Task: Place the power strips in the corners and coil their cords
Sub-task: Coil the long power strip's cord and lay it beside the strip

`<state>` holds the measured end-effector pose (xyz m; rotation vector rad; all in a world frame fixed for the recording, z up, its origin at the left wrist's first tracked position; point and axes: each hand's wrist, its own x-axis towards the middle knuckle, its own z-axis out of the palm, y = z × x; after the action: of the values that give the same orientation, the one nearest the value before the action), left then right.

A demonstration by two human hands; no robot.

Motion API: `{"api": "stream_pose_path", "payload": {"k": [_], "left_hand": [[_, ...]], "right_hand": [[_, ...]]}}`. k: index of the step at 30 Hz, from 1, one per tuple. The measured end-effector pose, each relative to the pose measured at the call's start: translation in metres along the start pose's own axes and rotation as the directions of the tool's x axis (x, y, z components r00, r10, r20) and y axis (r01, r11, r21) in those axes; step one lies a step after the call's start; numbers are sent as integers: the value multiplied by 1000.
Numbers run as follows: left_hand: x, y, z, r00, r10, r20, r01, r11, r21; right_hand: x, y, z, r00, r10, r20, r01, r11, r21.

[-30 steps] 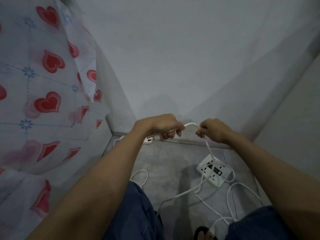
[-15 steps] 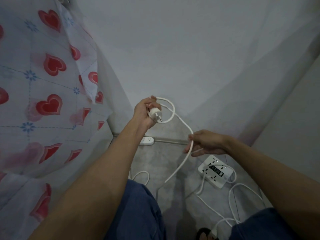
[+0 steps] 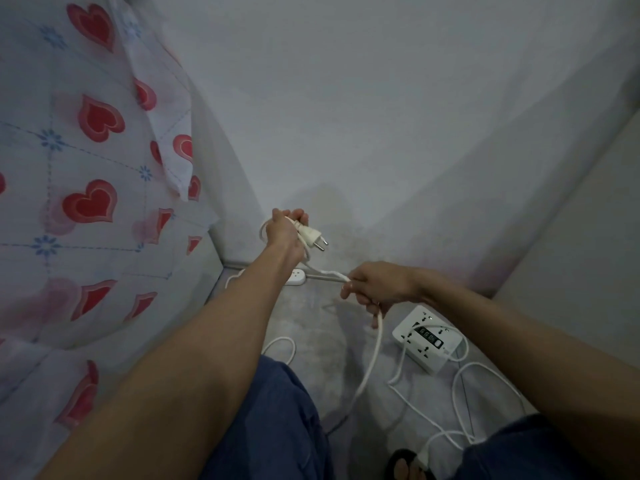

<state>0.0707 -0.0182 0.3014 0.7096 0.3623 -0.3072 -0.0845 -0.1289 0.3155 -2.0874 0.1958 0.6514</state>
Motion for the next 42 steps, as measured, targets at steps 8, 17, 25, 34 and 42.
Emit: {"api": "stream_pose_path", "payload": {"k": [8, 17, 25, 34, 42], "left_hand": [[-9, -24, -11, 953, -17, 302, -193, 735, 650], [-39, -30, -15, 734, -483, 477, -649, -295, 701], [-64, -5, 13, 705, -563, 431, -576, -98, 812], [-55, 26, 14, 365, -821, 440, 422, 567, 708], [-30, 25, 15, 890, -291, 350, 394, 877, -274]], "right_hand": [[-12, -18, -17, 949, -253, -187, 170, 913, -371], [-6, 2, -42, 902, -221, -371, -12, 846, -534], [-8, 49, -74, 772, -208, -600, -227, 792, -567], [5, 53, -44, 849, 10, -529, -99, 985, -139], [15, 42, 9, 996, 73, 56, -88, 941, 326]]}}
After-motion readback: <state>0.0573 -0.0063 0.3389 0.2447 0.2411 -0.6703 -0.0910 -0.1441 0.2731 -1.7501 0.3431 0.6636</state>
